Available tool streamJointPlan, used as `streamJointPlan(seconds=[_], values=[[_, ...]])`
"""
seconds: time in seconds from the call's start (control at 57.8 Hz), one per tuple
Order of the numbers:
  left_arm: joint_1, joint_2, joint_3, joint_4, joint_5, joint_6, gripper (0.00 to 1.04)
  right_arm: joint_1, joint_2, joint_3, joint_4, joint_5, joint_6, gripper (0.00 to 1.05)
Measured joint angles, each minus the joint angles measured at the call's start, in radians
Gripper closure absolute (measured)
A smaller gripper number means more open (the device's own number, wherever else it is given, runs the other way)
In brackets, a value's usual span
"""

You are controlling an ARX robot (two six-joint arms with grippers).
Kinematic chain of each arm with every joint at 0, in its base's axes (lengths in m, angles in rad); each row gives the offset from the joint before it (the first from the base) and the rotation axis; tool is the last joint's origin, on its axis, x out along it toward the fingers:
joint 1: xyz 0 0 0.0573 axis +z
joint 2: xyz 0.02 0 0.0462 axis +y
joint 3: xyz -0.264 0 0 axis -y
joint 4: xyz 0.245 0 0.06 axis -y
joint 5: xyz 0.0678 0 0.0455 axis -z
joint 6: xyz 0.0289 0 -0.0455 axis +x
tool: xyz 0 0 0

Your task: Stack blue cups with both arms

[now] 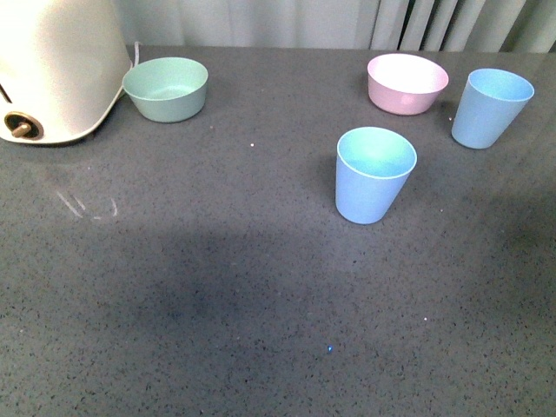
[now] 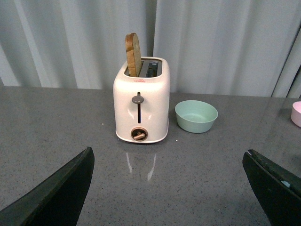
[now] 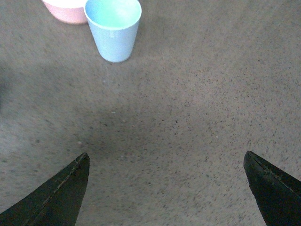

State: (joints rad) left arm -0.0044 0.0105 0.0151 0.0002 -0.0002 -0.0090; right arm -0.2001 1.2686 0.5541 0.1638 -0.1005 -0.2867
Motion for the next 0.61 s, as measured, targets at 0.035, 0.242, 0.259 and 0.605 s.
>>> streamJointPlan(seconds=[0.035,0.242,0.259,0.605], values=[[0.000,0.000,0.000,0.000,0.000,0.000,0.09,0.010,0.101,0.058,-0.006,0.008,-0.067,0.09],[0.000,0.000,0.000,0.000,0.000,0.000,0.09,0.086,0.397,0.342,-0.074,0.075,-0.246,0.09],[0.000,0.000,0.000,0.000,0.000,0.000,0.09,0.090,0.406,0.352,-0.076,0.075,-0.252,0.09],[0.000,0.000,0.000,0.000,0.000,0.000,0.09,0.210,0.649,0.689,-0.232,0.047,-0.358,0.09]])
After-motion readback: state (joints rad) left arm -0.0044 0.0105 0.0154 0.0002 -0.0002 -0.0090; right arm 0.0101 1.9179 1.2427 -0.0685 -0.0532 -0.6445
